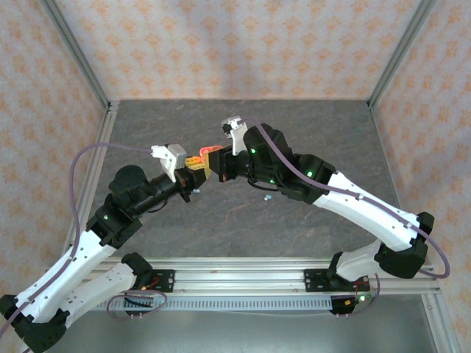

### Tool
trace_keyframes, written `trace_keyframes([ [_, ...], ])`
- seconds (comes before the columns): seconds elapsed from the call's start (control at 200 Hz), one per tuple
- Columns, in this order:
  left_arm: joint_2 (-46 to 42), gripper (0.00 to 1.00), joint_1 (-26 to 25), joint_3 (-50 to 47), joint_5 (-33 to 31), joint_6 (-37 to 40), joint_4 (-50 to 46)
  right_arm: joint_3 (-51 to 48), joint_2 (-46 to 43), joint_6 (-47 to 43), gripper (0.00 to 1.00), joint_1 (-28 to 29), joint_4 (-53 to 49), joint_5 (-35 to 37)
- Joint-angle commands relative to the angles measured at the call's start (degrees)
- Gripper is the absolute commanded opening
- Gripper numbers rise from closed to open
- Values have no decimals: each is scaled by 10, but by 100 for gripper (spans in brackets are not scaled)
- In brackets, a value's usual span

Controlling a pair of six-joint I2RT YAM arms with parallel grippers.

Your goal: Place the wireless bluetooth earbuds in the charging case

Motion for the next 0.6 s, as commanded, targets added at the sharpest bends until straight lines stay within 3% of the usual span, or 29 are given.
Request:
trace_keyframes([
  [0.0, -15, 0, -7, 12, -11, 12, 37, -8, -5, 5, 11, 4, -31, -1],
  [0.595, -20, 0, -7, 20, -16, 23, 18, -14, -7, -10, 23, 4, -27, 2],
])
